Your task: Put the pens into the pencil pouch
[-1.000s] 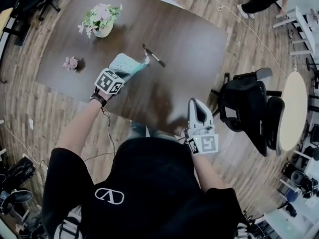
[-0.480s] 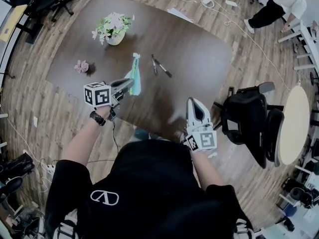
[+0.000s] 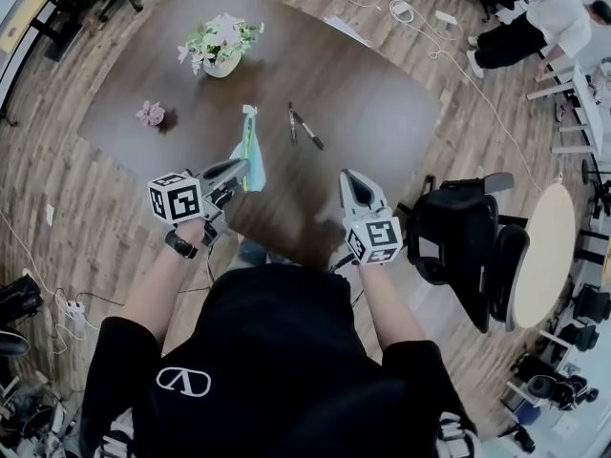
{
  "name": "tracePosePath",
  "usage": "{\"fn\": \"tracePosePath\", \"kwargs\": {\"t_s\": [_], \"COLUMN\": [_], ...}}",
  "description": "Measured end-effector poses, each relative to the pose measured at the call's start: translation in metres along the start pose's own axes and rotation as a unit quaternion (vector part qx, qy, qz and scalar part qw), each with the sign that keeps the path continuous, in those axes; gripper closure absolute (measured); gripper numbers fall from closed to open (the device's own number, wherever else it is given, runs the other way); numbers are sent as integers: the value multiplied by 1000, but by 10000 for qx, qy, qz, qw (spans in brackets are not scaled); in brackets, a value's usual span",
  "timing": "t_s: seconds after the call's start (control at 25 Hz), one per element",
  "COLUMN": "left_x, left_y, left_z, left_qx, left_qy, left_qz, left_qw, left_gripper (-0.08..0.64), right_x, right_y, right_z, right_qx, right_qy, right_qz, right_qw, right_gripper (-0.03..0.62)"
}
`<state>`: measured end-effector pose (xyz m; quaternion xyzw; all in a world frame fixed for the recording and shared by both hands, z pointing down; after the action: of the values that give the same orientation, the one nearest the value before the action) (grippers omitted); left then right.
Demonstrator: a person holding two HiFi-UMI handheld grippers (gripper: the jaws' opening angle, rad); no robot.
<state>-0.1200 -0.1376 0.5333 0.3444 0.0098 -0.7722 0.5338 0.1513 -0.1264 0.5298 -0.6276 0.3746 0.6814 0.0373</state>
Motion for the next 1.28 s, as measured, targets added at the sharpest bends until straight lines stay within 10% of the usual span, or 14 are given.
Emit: {"fn": "tracePosePath", "kwargs": {"t_s": [0.12, 0.16, 0.2, 0.44, 1.04, 1.28], "left_x": [-9, -12, -16, -39, -71, -76], "left_y": [-2, -2, -2, -7, -10, -14], "left_z": [-1, 0, 0, 1, 8, 7], "left_qx": [-57, -68, -75, -106, 32, 42], "left_qy": [-138, -185, -241, -540, -692, -742], "left_qz": [-106, -122, -141, -253, -326, -363], "left_qw": [9998, 9997, 9996, 9982, 9971, 9966], "left_gripper": [546, 546, 546, 546, 546, 546], "right_x": [5, 9, 12, 13, -106, -116], "right_y": [43, 59, 75, 166, 308, 318], "right_z": [-15, -19, -23, -41, -54, -57], "right_qx": [195, 264, 348, 548, 1161, 1043], "right_qy": [-310, -400, -482, -1262, -1470, -1411], "right_qz": [295, 384, 526, 1718, 4962, 5207], "right_qw": [9989, 9981, 9968, 9755, 8477, 8355], "right_gripper": [549, 316, 222, 252, 413, 533]}}
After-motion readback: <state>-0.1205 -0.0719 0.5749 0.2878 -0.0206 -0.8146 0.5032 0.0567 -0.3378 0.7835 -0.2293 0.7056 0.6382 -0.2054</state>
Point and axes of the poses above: the fingertips, and each gripper's own axes: y forward along the fingers, z to its left, x out of its top, the point moved 5 cm from there along -y, backward along the fingers, and after that the axes turned 8 degrees about z, right-handed, at the moved point
